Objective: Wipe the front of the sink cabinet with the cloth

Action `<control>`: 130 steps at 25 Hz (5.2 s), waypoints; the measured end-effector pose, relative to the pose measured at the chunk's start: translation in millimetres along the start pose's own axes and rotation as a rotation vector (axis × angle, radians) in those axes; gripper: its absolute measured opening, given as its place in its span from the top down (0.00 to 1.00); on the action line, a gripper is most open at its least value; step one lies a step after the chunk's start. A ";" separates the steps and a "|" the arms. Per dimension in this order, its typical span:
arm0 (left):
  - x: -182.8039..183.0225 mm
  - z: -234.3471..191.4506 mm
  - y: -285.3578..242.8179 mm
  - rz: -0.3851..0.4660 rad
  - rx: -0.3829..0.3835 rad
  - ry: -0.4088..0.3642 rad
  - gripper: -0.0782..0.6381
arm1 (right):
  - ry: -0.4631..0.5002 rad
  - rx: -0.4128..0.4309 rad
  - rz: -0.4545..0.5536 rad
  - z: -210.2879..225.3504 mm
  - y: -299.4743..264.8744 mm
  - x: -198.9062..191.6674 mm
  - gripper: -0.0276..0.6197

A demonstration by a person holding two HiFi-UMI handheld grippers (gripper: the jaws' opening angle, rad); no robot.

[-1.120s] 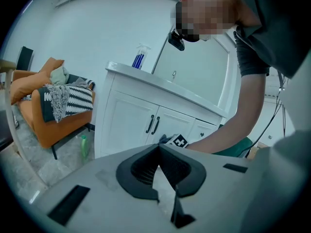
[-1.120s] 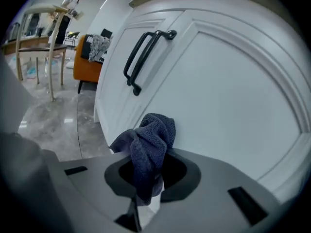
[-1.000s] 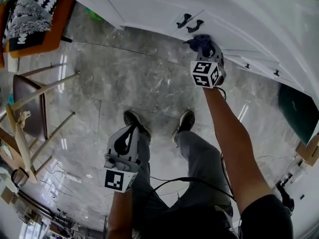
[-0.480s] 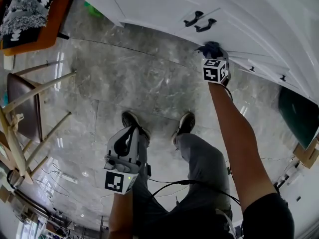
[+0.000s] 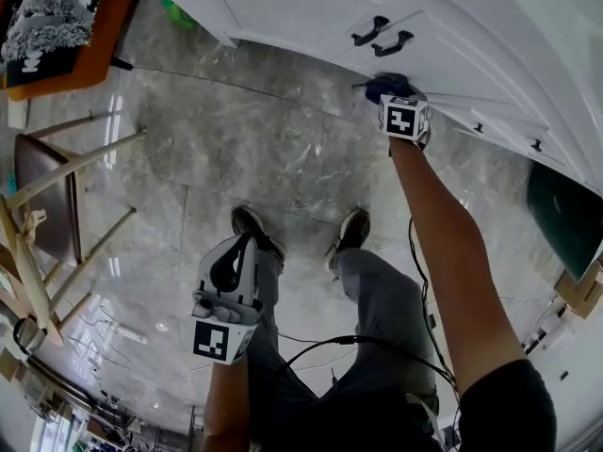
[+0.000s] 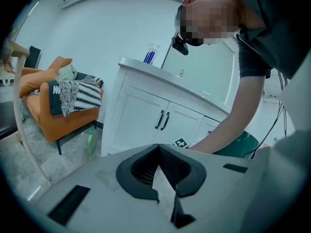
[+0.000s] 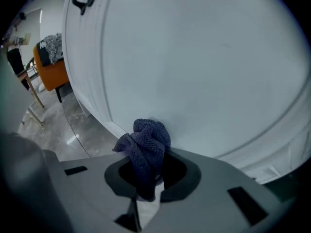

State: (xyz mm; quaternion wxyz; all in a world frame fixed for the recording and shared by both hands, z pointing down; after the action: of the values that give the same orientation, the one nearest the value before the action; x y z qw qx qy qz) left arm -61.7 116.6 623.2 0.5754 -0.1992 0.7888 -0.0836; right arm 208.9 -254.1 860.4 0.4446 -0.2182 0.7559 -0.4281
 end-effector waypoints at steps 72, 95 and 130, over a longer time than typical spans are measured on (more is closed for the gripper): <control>121.3 301.6 7.3 0.009 -0.135 0.005 0.89 | -0.160 -0.058 0.216 329.3 285.1 -19.4 0.89; 118.2 275.3 -11.9 -0.027 -0.133 0.032 0.88 | -0.262 -0.076 0.216 317.6 272.8 -14.1 0.89; 15.0 249.2 -42.8 -0.110 -0.111 0.055 0.88 | -0.367 -0.071 0.050 300.2 93.9 -120.9 0.89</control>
State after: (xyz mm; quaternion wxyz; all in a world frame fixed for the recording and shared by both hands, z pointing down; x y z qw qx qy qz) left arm 178.3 95.9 544.8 0.5360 -0.2716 0.7956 -0.0766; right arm 533.1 -253.7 768.6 0.5777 -0.2893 0.6819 -0.3429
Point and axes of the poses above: the fingertips, and each gripper's own axes: y backward along the fingers, z to its right, x out of its top, the point moved 9 cm from there along y, backward along the fingers, and after that the axes turned 3 degrees about -y, right-handed, at the moved point
